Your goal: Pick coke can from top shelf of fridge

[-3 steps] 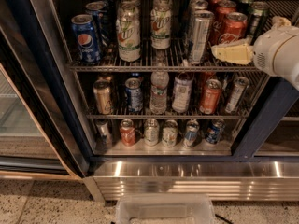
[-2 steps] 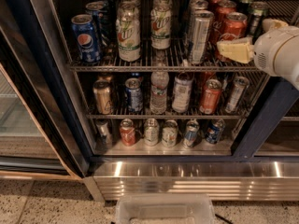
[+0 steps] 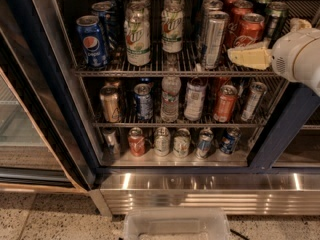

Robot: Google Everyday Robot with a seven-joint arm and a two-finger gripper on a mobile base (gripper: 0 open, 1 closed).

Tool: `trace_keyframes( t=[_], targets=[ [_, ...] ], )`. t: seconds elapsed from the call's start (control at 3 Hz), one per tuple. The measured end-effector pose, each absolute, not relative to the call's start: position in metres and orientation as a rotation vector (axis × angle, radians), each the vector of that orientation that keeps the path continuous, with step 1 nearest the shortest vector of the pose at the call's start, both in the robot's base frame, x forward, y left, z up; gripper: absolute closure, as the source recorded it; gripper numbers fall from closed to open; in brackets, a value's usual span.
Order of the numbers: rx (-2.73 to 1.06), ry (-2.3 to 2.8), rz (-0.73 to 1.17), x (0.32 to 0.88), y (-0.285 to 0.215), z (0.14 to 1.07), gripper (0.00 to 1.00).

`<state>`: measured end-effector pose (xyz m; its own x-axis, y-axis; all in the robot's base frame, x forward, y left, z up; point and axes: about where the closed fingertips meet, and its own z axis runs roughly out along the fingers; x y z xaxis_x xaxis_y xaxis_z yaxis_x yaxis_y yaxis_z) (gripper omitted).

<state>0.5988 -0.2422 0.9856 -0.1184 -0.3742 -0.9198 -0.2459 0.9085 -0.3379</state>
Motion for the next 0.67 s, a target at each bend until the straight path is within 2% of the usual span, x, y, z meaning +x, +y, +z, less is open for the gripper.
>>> trace_keyframes(
  t=[0.33, 0.67],
  targets=[
    [-0.476, 1.708, -0.116, 0.5988, -0.2422, 0.9856, 0.0],
    [-0.476, 1.708, -0.116, 0.5988, -0.2422, 0.9856, 0.09]
  ],
)
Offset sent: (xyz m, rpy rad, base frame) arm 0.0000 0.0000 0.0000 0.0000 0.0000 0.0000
